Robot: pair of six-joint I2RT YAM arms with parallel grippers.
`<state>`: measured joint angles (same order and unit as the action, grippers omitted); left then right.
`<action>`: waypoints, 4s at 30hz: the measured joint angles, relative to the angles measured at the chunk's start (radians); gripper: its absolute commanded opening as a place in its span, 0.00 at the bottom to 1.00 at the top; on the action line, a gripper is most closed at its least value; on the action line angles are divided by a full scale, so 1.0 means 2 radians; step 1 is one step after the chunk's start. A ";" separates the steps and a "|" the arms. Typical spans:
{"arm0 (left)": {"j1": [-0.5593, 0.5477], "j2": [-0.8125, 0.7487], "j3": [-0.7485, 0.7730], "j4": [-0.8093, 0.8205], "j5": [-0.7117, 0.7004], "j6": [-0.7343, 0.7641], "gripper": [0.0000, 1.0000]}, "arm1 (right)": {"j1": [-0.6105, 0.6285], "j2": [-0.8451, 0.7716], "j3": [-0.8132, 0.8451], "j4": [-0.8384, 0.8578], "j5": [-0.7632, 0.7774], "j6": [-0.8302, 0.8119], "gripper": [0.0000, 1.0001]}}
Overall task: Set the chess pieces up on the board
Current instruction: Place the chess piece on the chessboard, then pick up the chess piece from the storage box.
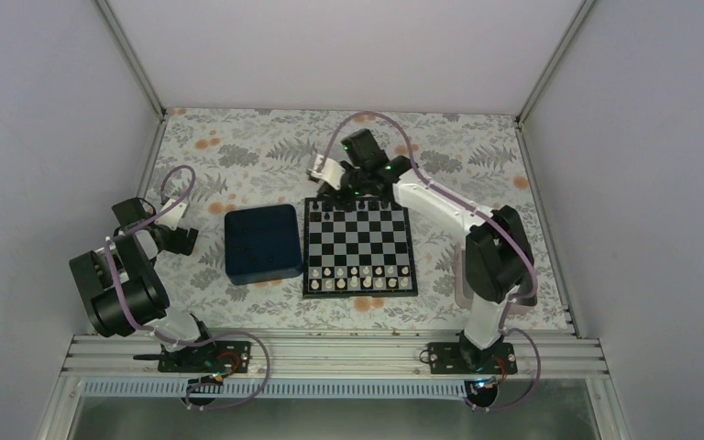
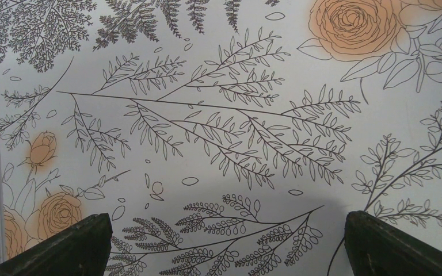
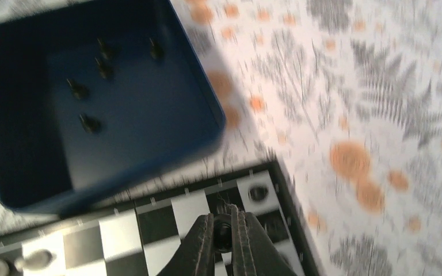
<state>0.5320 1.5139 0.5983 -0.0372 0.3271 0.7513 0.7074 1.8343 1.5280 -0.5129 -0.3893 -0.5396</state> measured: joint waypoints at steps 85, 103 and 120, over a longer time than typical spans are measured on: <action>0.000 0.000 0.000 -0.001 0.003 0.000 1.00 | -0.013 0.073 0.117 -0.050 -0.024 -0.015 0.40; 0.000 0.000 0.000 -0.008 0.013 0.000 1.00 | 0.128 0.262 0.209 -0.040 -0.013 -0.001 0.50; 0.000 0.000 0.000 -0.008 0.013 0.001 1.00 | 0.148 0.302 0.249 -0.022 -0.009 0.005 0.37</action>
<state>0.5327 1.5135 0.5980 -0.0540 0.3531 0.7528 1.0027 2.4386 2.0258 -0.5575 -0.4068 -0.5304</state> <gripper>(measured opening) 0.999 0.381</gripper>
